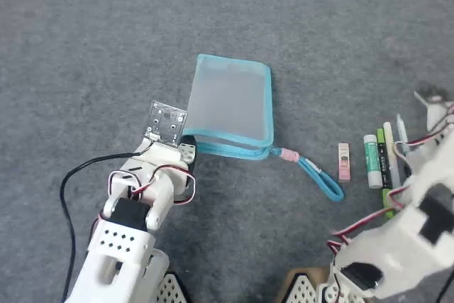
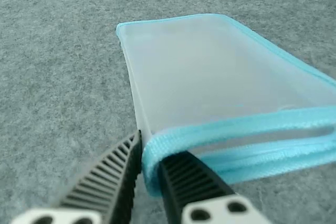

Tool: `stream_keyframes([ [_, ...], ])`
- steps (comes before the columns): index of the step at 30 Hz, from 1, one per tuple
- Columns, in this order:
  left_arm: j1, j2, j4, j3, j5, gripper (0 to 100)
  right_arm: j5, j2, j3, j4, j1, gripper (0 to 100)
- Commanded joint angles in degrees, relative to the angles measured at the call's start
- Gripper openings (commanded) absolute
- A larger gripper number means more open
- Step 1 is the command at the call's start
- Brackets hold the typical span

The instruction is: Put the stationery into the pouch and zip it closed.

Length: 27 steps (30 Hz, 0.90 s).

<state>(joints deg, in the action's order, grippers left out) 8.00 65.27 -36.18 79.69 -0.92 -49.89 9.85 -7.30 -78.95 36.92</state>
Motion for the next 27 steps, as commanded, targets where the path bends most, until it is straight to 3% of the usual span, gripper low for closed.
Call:
stream_keyframes([
  [1,0.4,1.6,2.4,-1.1,-1.0,1,3.4,-13.8,1.1,-5.7,-4.4,0.6],
  [8,0.9,1.6,6.0,-1.1,-4.1,1,5.8,-29.4,-0.5,-17.9,-18.2,0.6],
  [19,0.9,1.6,7.0,-1.1,-4.0,1,21.6,-46.9,-11.6,-23.1,-56.2,0.6],
  [27,0.9,1.6,7.3,-1.1,-3.9,1,25.5,-46.9,-16.3,-23.2,-67.7,0.6],
])
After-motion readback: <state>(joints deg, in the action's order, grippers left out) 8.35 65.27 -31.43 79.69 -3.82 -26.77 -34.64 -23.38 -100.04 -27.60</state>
